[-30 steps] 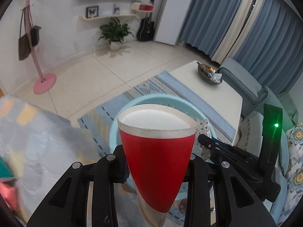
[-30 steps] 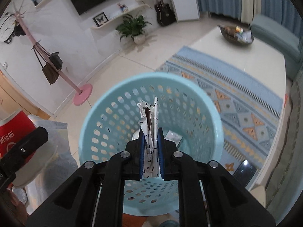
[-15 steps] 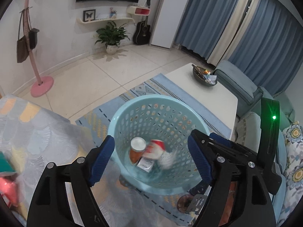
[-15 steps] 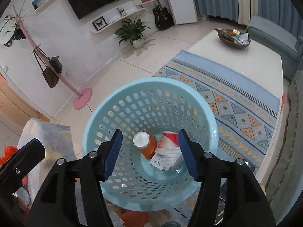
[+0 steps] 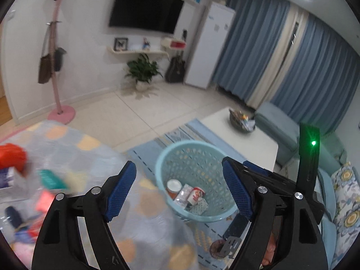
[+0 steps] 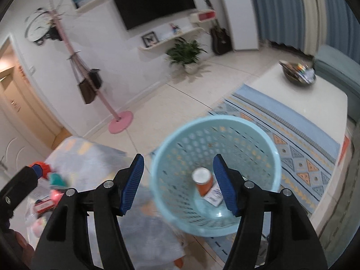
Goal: Collect trash
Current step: 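Grasp the clear milk bottle with left tool while right tool grasps teal packet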
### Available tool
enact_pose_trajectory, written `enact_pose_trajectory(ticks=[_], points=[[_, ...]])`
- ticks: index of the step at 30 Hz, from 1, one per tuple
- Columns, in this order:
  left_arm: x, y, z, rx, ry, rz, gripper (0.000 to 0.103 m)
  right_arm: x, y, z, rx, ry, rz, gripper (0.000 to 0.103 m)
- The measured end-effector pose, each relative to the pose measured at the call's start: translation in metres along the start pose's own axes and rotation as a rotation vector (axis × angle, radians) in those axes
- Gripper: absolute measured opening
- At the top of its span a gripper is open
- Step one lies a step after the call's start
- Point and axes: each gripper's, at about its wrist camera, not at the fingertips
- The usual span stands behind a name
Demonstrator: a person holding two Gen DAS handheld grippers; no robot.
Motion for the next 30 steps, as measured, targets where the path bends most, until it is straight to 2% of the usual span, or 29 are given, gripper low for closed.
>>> enact_pose_trajectory(ticks=[4, 10, 15, 19, 23, 26, 30], points=[[0.009, -0.054, 0.033, 0.072, -0.021, -0.081, 0.078, 0.003, -0.016, 0.044, 0.085, -0.062, -0.026, 0.064], [0.011, -0.117, 0.094, 0.220, -0.026, -0.129, 0.078, -0.005, -0.027, 0.121, 0.245, -0.164, -0.016, 0.066], [0.003, -0.148, 0.167, 0.354, -0.052, -0.092, 0.078, -0.023, -0.024, 0.180, 0.324, -0.280, 0.003, 0.067], [-0.007, -0.156, 0.218, 0.416, -0.069, -0.030, 0.078, -0.038, -0.006, 0.218, 0.369, -0.331, 0.050, 0.067], [-0.024, -0.154, 0.260, 0.403, -0.073, 0.064, 0.078, -0.052, 0.019, 0.235, 0.396, -0.355, 0.124, 0.067], [-0.034, -0.146, 0.281, 0.310, -0.107, 0.139, 0.078, -0.060, 0.042, 0.246, 0.404, -0.378, 0.183, 0.066], [-0.044, -0.144, 0.289, 0.248, -0.097, 0.185, 0.081, -0.067, 0.063, 0.255, 0.408, -0.390, 0.235, 0.067]])
Point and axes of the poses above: each gripper's, at about its wrist camera, not at the fingertips, and y roughly the way its jaws point, z to its left, x to its top, and after that the axes turned 15 degrees about -z, right-handed
